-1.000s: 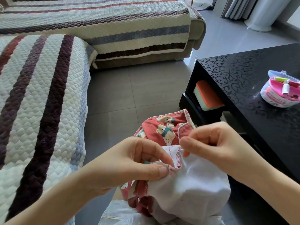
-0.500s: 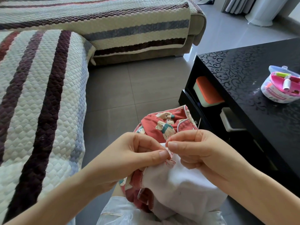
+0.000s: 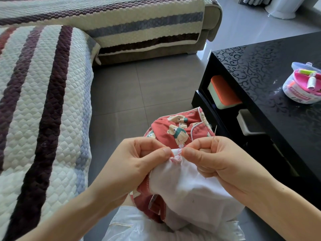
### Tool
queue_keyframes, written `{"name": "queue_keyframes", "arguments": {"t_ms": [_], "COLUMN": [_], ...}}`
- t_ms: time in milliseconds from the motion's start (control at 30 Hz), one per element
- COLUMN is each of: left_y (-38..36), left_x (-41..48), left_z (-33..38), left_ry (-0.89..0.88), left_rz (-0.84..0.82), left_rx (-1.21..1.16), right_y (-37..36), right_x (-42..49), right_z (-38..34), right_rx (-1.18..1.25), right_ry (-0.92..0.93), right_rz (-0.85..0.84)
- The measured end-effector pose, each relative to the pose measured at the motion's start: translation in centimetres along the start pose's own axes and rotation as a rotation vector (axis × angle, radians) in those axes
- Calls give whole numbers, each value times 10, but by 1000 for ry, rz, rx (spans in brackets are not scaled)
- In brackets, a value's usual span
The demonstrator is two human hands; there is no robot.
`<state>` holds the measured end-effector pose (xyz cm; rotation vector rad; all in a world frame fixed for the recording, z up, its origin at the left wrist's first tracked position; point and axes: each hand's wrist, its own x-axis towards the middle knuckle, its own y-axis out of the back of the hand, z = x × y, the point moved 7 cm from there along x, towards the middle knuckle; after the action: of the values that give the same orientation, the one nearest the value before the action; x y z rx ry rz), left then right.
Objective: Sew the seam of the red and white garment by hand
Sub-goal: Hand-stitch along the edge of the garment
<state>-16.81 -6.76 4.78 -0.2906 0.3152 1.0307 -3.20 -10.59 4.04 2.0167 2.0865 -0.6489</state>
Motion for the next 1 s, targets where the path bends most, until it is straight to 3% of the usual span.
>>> {"name": "queue_keyframes", "arguments": {"t_ms": [300,700,1000], "left_y": [-15,-14,-14], "left_x": [-3,-2,-2], "left_z": [3,2,3], "left_ry": [58,75,68], "left_rz": [-151,-128,-157], "left_rx": [-34,-71,-63], "right_y": [0,8,-3], "right_x": [-3,0,3], "right_z": [-22,-15,-8], "right_rx": [-17,-116,-270], "right_ry": [163,171,214], "right_rz": [34,25,-122]}}
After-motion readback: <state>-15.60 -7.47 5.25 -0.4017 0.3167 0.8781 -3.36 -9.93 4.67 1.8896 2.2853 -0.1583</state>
